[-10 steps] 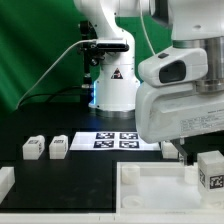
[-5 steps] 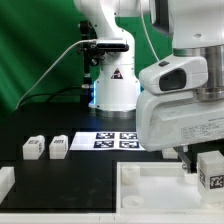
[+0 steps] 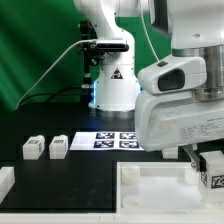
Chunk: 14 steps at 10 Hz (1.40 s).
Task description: Assemble one leg
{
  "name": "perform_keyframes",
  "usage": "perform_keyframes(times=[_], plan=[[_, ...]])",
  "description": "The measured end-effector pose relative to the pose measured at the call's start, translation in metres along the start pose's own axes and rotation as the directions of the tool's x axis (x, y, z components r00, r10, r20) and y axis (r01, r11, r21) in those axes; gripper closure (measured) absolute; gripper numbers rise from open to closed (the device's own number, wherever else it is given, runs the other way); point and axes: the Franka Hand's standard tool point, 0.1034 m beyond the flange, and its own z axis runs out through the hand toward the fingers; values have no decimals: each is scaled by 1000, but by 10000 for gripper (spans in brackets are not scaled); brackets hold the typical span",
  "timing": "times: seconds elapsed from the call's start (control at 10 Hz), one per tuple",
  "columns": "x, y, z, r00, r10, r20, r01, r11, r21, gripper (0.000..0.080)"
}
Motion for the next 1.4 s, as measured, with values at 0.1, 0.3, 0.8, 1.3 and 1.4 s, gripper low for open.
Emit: perform_keyframes(times=[0.1, 0.3, 0.8, 1.3, 1.4], plan=[[0, 1, 0, 996, 81, -25, -81, 997, 2, 505], [-3, 3, 0, 908, 413, -73, -413, 910, 17, 505], [-3, 9, 1, 488, 872, -35, -868, 489, 84, 505], [-6, -13, 4, -16, 1000, 23, -996, -18, 82, 505], [-6, -13, 4, 19, 1000, 21, -996, 17, 82, 504]])
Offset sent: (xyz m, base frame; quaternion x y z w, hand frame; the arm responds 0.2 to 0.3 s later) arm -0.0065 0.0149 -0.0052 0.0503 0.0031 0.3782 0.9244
